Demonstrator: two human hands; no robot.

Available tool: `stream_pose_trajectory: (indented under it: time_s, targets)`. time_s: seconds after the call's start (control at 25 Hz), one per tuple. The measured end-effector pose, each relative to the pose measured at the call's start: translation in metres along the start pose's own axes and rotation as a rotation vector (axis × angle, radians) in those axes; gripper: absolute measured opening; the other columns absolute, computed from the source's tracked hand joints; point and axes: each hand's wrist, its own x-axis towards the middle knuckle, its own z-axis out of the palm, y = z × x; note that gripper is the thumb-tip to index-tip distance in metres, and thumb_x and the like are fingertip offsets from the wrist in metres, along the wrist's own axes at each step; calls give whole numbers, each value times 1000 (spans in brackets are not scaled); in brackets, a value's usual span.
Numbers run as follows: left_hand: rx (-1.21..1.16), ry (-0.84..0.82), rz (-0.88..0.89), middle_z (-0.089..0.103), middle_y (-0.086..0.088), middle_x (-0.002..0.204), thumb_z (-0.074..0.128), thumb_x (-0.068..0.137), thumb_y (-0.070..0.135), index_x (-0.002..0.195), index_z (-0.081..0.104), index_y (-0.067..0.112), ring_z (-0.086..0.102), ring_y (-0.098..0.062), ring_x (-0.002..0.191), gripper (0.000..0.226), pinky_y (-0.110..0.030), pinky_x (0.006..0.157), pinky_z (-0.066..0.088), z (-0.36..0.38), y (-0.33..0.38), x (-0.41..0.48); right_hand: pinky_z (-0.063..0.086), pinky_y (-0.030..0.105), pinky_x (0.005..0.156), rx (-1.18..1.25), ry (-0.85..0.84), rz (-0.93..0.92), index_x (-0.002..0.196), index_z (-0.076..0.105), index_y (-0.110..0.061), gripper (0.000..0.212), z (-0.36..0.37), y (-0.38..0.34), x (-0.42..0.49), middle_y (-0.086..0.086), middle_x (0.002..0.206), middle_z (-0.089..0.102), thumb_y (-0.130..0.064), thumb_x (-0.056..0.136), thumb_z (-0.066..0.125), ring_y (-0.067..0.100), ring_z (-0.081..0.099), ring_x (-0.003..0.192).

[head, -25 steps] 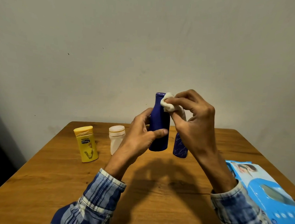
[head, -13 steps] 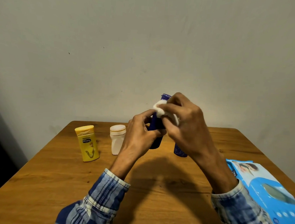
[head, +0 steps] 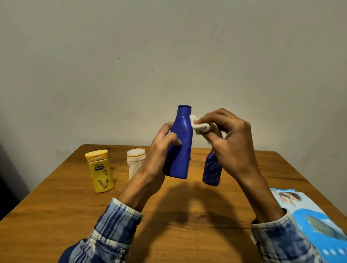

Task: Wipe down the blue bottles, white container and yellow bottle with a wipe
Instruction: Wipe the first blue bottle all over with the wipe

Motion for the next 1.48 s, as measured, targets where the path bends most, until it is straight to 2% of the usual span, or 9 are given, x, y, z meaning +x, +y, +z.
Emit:
stream_pose_trajectory:
  time_s: [0.16, 0.28, 0.6, 0.72, 0.92, 1.04, 1.16, 1.32, 1.48]
  targets:
    - [-80, -15, -4, 59, -6, 89, 56, 84, 44, 126, 52, 13, 57, -16, 63, 52, -32, 56, 50, 2, 3, -2, 55, 22, 81, 120, -12, -65, 109, 73, -11, 19, 9, -13, -3, 0, 104, 69, -4, 92, 70, 13, 67, 100]
    - [-12, -50, -31, 56, -6, 87, 59, 87, 52, 123, 55, 19, 52, -14, 60, 50, -29, 52, 46, 2, 2, -1, 57, 30, 80, 151, 22, -52, 110, 73, -14, 19, 10, -14, -3, -1, 106, 68, -8, 93, 68, 15, 66, 102]
    - [189, -50, 40, 55, -8, 90, 56, 90, 46, 121, 56, 25, 54, -12, 61, 38, -24, 53, 46, 4, 0, -2, 47, 9, 79, -13, 90, -81, 116, 73, -10, 27, 7, -14, -1, 6, 104, 63, 2, 93, 68, 6, 60, 96]
    - [179, -55, 52, 56, -7, 91, 57, 88, 43, 122, 56, 28, 54, -14, 65, 37, -24, 55, 48, 3, -1, -2, 48, 10, 83, -76, -48, -164, 113, 74, -9, 30, 4, -14, -3, 5, 105, 62, 7, 89, 66, 5, 60, 98]
    - [198, -38, 69, 56, -4, 91, 67, 79, 27, 128, 53, 30, 54, -11, 65, 51, -23, 58, 49, 3, -4, -2, 46, 7, 77, -45, -25, -92, 110, 74, -11, 24, 3, -16, -1, 2, 103, 64, 2, 91, 69, 3, 61, 95]
    - [136, -27, 88, 56, -5, 88, 66, 81, 22, 133, 54, 21, 53, -13, 68, 53, -24, 59, 48, -2, -3, 1, 52, 17, 76, 72, -147, -85, 111, 75, -12, 26, 3, -17, -3, 1, 104, 65, 3, 90, 69, 10, 63, 98]
    - [102, -86, 75, 57, -9, 96, 67, 88, 27, 140, 56, 20, 54, -17, 75, 53, -27, 64, 50, -3, -1, 2, 56, 30, 74, 91, 69, 9, 112, 75, -14, 20, 3, -12, -1, 1, 103, 67, -8, 94, 69, 12, 65, 96]
    - [-42, -104, 55, 68, -9, 109, 56, 98, 33, 139, 58, 10, 63, -21, 85, 47, -28, 66, 55, -2, 6, 2, 53, 13, 78, 107, 16, -52, 113, 74, -14, 28, 5, -14, -5, 4, 106, 65, 1, 90, 69, 5, 63, 101]
    - [-137, -75, 6, 68, -23, 122, 49, 102, 39, 138, 56, 5, 68, -23, 87, 50, -29, 68, 60, 0, 12, 1, 48, 12, 69, 10, 148, -7, 114, 75, -17, 26, 3, -10, -2, 1, 104, 67, -5, 91, 71, 7, 61, 94]
